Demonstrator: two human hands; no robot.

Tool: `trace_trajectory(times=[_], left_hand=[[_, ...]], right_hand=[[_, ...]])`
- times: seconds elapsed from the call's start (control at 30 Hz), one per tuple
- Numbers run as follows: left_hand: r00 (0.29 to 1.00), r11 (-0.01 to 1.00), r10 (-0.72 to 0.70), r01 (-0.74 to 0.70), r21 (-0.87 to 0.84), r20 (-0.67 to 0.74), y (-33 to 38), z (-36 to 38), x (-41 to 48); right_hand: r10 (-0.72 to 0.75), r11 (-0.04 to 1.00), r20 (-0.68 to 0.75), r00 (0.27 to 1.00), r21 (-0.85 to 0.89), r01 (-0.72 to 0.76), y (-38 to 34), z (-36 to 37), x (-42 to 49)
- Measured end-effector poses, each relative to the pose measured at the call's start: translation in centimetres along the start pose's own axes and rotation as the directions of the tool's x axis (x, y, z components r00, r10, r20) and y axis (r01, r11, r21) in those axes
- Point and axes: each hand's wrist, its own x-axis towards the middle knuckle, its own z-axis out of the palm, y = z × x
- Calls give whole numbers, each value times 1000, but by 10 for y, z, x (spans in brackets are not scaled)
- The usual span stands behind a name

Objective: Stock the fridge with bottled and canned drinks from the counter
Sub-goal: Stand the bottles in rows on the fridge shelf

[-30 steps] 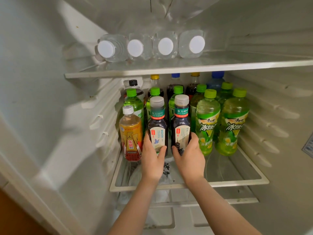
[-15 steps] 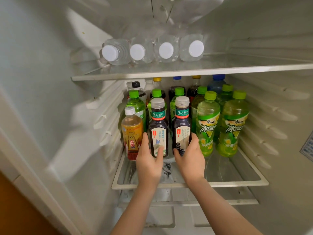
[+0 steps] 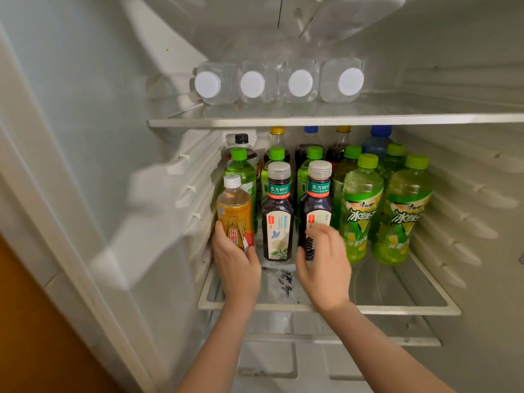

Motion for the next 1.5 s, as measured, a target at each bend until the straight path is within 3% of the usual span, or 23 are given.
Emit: trace_trajectory(times=[0.13,0.37,0.93,1.2,1.33,1.5], left_hand=[[1000,1000,-13,13,10,-18,0,0,2],[1000,999,-23,23,-37,-12,-3,-1,0],[999,999,-17,15,-35,-41,-2,-3,-1],[950,947,300,-307,-98,-83,7,-11,-21],[979,961,194,-176,-215,68,18,7,-35],[991,982,27,0,-191,135,30,27,-37]], right_hand=[[32,999,250,968,9,-35,-11,9,-5],[57,995,335,940,61,-82,-11,19,-5],[32,994,321,947,85,-62,-9,14,-8],[172,982,-19,985,87,-170,19,-26,-7],[398,917,-60,916,33,-396,39,-33,-3],[466,885,91,880,-41,-464,56,-33,4]])
